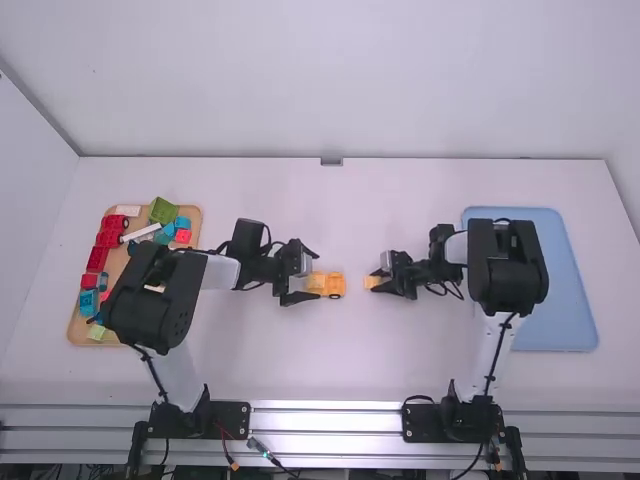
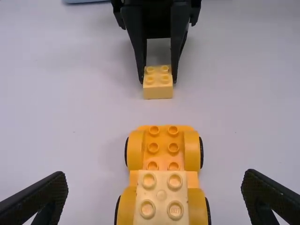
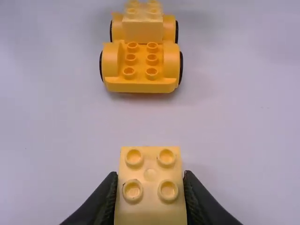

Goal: Assemble lego blocks to make yellow taxi

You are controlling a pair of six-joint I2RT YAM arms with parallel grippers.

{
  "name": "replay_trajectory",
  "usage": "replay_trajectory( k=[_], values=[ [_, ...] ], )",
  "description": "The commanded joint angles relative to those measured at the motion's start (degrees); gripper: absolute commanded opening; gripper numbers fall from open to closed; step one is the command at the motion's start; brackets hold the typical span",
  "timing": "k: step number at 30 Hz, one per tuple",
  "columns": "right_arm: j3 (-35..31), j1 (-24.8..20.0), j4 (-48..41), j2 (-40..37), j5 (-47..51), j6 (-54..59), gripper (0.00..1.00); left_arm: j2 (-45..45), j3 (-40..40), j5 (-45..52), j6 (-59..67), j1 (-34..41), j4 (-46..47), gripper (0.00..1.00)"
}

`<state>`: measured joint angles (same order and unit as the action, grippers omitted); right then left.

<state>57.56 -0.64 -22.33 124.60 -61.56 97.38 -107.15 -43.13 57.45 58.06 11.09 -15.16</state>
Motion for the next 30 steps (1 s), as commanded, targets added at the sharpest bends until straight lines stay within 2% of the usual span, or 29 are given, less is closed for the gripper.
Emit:
replay_trajectory(
  k=[1,5,6,8,12,17,21,25,28,30],
  values=[
    [2.27,-0.15,-1.70,0.35,-0.50,-2.03,0.22,-1.22,-0.31,1.73,-0.20,0.15,0.11,0.99],
    [7.15,0.00,-12.24,-0.90,-0.57,-0.74,0.19,-3.58,-0.31,1.92,-0.20,0.17,-1.46,0.99],
    [7.15,0.00,-12.24,-0.90,-0.57,-0.74,0.19,-3.58,-0.31,1.92,-0.20,0.17,-1.46,0.99],
    [9.60,0.17,-19.34,-2.08,-0.57,2.69,0.18,-4.59,-0.31,2.69,-0.17,0.22,-2.25,0.99],
    [11.72,1.44,-24.17,-2.91,-1.09,5.07,0.20,-6.27,-0.31,3.58,-0.20,0.22,-4.46,0.99],
    [12.66,2.71,-24.48,-3.23,-3.43,4.00,0.21,-7.76,-0.35,3.37,-3.43,0.28,-6.80,0.99],
    [12.52,3.54,-24.35,-4.00,-4.92,3.96,0.13,-7.96,-0.31,3.19,-2.99,0.28,-6.67,0.99],
    [12.44,4.35,-24.17,-6.10,-4.22,2.29,0.10,-7.96,-0.31,1.81,-2.97,1.62,-6.78,0.99],
    [12.09,5.42,-21.05,-7.87,-2.78,-2.08,0.09,-7.96,-0.31,-1.07,-2.97,3.34,-6.78,0.99],
    [10.56,6.78,-15.43,-9.73,-0.50,-8.55,0.08,-7.96,-0.31,-3.96,-2.97,4.94,-6.82,0.99]
  ],
)
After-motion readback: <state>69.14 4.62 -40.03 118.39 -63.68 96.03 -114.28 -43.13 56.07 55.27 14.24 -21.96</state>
